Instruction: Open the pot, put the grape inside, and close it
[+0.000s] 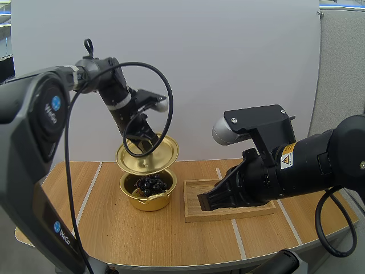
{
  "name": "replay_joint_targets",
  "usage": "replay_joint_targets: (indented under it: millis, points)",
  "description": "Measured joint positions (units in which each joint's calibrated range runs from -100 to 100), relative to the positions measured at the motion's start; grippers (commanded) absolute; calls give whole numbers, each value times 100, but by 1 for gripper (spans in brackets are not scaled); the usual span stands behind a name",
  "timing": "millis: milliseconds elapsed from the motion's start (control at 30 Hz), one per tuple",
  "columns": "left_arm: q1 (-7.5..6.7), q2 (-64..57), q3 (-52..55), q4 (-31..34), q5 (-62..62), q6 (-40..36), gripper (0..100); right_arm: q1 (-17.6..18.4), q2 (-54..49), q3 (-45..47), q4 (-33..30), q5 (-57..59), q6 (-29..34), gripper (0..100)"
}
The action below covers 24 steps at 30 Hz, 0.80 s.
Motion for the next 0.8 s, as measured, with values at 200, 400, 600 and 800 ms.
replay_joint_targets:
  millis: [200, 400, 600, 800]
  points:
    - [0, 330, 12, 0, -306, 0, 0, 0, 0, 0, 0, 0, 0, 0]
    - [0, 497, 12, 0, -581, 0, 0, 0, 0, 0, 0, 0, 0, 0]
    - [0, 700, 269, 0, -994, 0, 0, 0, 0, 0, 0, 0, 0, 0]
    - [0, 790, 563, 0, -1351, 34, 0, 0, 0, 0, 0, 0, -4, 0]
